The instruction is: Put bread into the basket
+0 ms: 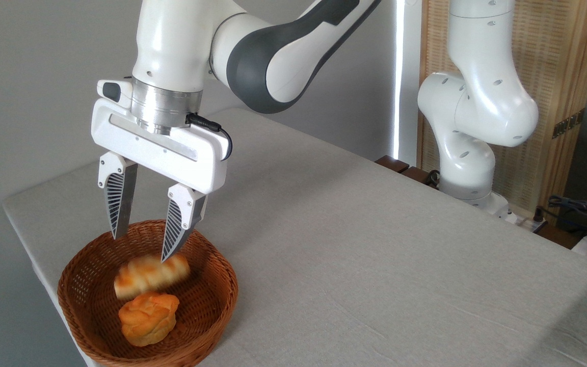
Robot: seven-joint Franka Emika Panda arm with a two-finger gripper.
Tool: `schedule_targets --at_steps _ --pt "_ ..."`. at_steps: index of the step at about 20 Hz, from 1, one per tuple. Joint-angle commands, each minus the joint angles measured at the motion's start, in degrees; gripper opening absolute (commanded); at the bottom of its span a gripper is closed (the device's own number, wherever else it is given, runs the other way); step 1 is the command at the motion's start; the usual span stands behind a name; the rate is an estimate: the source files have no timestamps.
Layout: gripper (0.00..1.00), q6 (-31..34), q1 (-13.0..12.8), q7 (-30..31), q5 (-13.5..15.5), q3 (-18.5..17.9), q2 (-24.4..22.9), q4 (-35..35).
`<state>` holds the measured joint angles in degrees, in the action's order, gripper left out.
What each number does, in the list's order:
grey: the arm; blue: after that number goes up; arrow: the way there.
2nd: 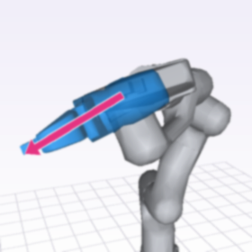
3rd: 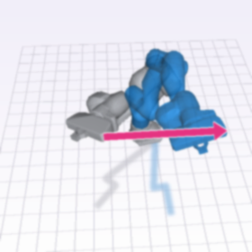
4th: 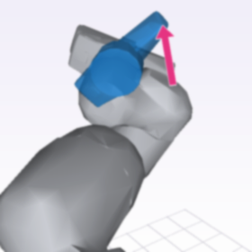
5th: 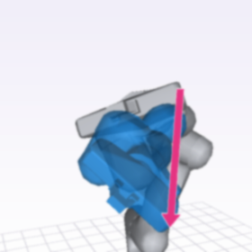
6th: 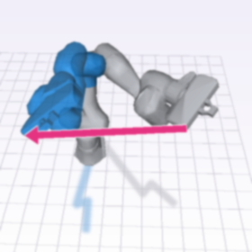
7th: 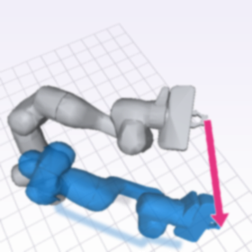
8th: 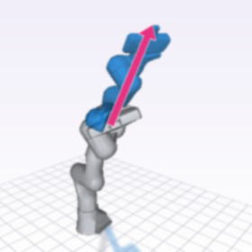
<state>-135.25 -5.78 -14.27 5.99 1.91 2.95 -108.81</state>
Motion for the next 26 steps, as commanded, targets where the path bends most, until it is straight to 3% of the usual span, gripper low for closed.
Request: schedule_targets --at_steps 1,6,9,11,13,19,22,26 --pt "1.0 -0.3 -0.1 1.3 -0.8 -0.1 -0.1 0.2" --pt "1.0 -0.2 -0.1 1.1 -1.0 -0.1 -0.5 0.3" --pt "1.0 1.1 -0.2 0.2 -5.3 -0.1 -2.2 0.7" --pt "1.0 3.2 -0.2 -1.6 -5.3 0.0 -3.3 0.9" --pt "1.0 8.8 -0.3 -3.9 -5.2 0.2 -4.5 2.6" --pt "1.0 32.7 -0.3 -20.4 -3.1 0.0 -6.6 9.4" --pt "1.0 37.9 -0.1 -28.5 -3.2 -0.2 -7.1 9.3" --pt "1.0 40.2 0.0 -30.8 -3.6 -0.2 -7.0 9.1"
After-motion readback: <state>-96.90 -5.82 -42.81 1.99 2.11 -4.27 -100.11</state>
